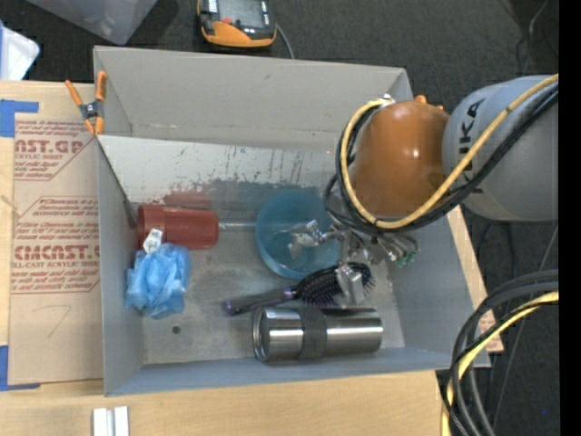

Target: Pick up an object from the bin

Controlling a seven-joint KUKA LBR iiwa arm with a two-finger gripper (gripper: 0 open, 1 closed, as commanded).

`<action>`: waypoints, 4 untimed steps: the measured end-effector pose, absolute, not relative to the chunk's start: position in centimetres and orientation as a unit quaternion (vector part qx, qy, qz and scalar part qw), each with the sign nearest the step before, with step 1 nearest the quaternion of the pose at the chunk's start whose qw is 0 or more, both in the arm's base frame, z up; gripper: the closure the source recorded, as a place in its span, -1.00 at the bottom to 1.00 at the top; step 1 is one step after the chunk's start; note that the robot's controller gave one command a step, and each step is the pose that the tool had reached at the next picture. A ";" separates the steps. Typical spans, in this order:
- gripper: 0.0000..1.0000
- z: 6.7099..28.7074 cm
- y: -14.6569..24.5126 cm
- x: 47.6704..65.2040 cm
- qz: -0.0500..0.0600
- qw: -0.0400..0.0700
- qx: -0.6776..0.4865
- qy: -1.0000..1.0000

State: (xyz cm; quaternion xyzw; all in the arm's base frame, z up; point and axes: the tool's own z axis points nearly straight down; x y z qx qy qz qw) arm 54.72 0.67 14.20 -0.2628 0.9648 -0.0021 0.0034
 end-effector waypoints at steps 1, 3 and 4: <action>-1.00 23.5 -3.8 56.1 -0.004 0.015 -0.187 0.982; -1.00 18.1 -3.0 54.3 -0.002 0.012 -0.310 0.951; -1.00 16.9 -2.4 53.7 0.000 0.006 -0.344 0.939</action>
Offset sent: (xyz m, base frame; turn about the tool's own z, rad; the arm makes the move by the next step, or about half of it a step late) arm -0.0217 -0.0276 -0.0322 -0.3691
